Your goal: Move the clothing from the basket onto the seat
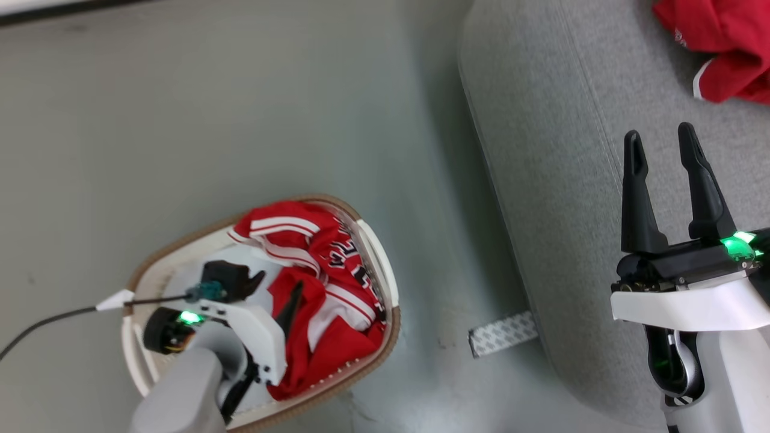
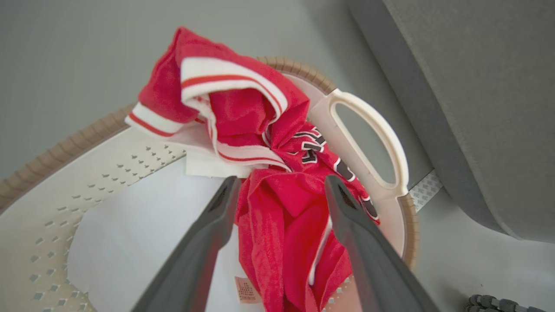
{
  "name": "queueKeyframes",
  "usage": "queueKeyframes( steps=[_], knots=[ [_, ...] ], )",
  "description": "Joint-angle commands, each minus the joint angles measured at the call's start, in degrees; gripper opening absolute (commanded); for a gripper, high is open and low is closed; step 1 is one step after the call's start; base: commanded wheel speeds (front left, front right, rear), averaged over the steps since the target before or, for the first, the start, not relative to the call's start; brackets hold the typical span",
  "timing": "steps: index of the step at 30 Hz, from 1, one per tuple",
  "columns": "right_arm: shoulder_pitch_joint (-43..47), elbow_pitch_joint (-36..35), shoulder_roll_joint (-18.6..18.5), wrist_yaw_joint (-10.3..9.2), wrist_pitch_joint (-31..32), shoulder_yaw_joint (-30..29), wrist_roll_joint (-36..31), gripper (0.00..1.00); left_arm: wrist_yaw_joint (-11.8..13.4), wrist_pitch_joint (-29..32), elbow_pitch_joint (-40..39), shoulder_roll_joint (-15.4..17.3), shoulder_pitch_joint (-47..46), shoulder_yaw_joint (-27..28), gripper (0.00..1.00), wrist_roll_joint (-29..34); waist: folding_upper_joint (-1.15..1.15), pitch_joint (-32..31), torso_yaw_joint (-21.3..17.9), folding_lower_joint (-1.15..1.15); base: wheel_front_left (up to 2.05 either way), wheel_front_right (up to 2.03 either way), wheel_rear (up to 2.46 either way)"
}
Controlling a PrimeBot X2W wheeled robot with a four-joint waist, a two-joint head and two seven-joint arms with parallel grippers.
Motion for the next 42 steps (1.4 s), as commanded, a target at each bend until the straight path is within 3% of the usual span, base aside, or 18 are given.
queueKeyframes(
  steps=[1, 15, 22, 23, 24, 25, 35, 42],
  knots=[
    [-1.1, -0.3, 0.4, -0.13, 0.0, -0.2, 0.4, 1.0, 0.1, 1.0, 1.9, 1.3, -1.6, -0.5, 1.0, -1.9, 0.0, 3.4, -2.2, -0.02, 0.0, 0.0, 0.0],
    [-4.5, -1.9, 0.8, -0.13, 0.0, 2.6, 5.2, 1.0, 0.1, 7.4, 9.5, 8.2, -12.4, -14.0, 1.0, -7.1, 0.0, 13.9, -6.4, -0.02, 0.0, 0.0, 0.0],
    [-5.2, -1.7, 0.7, -0.13, 0.0, 4.5, 6.7, 1.0, 0.1, 7.3, 12.2, 8.3, -16.1, -18.1, 1.0, -9.7, 0.0, 15.9, -7.7, -0.02, 0.0, 0.0, 0.0],
    [-5.2, -1.7, 0.8, -0.13, 0.0, 4.7, 6.9, 1.0, 0.1, 7.1, 12.5, 8.3, -16.4, -18.6, 0.83, -10.1, 0.0, 16.0, -7.8, -0.02, 0.0, 0.0, 0.0],
    [-5.3, -1.6, 0.8, -0.13, 0.0, 4.8, 6.9, 1.0, 0.1, 6.7, 12.6, 8.3, -16.6, -19.2, 0.18, -10.5, 0.0, 16.0, -7.8, -0.02, 0.0, 0.0, 0.0],
    [-5.3, -1.5, 0.8, -0.13, 0.0, 4.8, 7.0, 1.0, 0.1, 6.4, 12.7, 8.2, -16.6, -19.7, 0.0, -11.0, 0.0, 15.9, -7.8, -0.02, 0.0, 0.0, 0.0],
    [-4.4, 0.0, 0.7, -0.13, 0.0, 4.4, 5.8, 1.0, 0.1, 1.7, 13.4, 7.3, -13.7, -23.6, 0.0, -16.6, 0.0, 10.0, -6.6, -0.02, 0.0, 0.0, 0.0],
    [-1.3, 2.4, 0.7, -0.13, 0.0, 3.3, 2.0, 1.0, 0.1, -5.2, 12.7, 3.3, -9.1, -26.9, 0.0, -21.4, 0.0, -1.2, -2.8, -0.02, 0.0, 0.0, 0.0]
  ],
)
